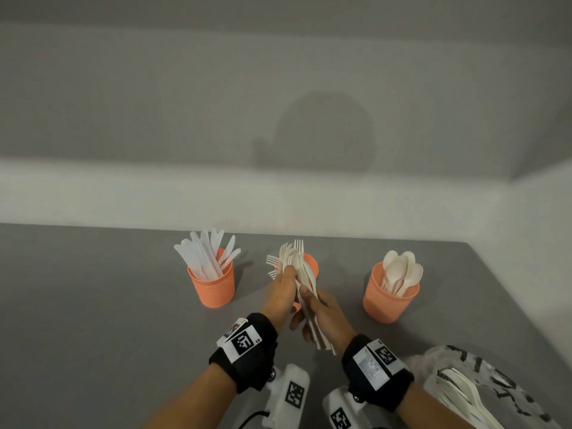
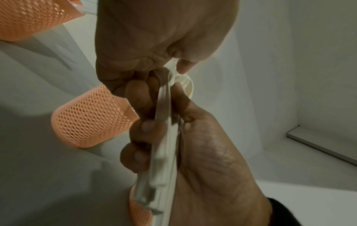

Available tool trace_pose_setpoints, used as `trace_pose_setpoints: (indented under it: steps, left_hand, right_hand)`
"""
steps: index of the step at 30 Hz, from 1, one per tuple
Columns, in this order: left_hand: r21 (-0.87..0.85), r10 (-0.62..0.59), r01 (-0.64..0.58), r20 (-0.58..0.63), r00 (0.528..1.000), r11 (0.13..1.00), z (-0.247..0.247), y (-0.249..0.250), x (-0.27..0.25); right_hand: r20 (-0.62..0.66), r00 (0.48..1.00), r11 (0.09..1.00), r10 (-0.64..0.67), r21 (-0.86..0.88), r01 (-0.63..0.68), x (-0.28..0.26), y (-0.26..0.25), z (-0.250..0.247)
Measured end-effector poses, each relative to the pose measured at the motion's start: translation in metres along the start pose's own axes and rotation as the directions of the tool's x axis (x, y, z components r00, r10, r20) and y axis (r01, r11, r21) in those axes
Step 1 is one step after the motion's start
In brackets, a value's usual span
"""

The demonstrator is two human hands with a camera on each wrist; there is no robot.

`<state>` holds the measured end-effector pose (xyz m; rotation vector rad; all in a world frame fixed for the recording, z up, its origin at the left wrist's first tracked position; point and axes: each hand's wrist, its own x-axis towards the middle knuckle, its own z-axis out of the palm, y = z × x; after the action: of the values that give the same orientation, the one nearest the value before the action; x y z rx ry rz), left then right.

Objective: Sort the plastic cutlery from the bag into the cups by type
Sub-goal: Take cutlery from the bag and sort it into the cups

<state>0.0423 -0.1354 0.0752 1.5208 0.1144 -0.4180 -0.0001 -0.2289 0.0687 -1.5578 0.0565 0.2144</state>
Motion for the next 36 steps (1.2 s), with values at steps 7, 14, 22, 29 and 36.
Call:
trace_pose_setpoints:
  steps: [7, 14, 22, 29, 36]
  left_hand:
    - [-0.107, 0.05, -0.07, -0.177, 0.983, 0.992, -0.007, 0.004, 0.007]
    - [-0.054, 0.166, -0.173, -0.111, 0.98, 0.983, -0.02, 0.02, 0.007]
    - [0.067, 0.124, -0.124, 0.003, 0.992, 0.99, -0.012, 0.013, 0.005]
    - [0.116, 0.157, -0.16, 0.036, 0.987, 0.98, -0.014, 0.014, 0.001]
    - [0.345, 0.323, -0.348, 0.129, 0.938, 0.872, -0.002, 0.014, 0.005]
  right_hand:
    - [-0.034, 0.995, 0.995, 0.094, 0.045, -0.093, 0.003, 0.001, -0.009]
    - [-0.077, 0.996, 0.991, 0.045, -0.118, -0.054, 0.005, 0.005, -0.02]
    - [0.084, 0.993, 0.991, 0.088, -0.107, -0.078, 0.002, 0.0, -0.019]
    - [0.221, 0.961, 0.95, 0.166, -0.297, -0.096, 0.003, -0.002, -0.031]
    - [0.179, 0.977, 0.985, 0.112, -0.147, -0.086, 0.002, -0.013, -0.042]
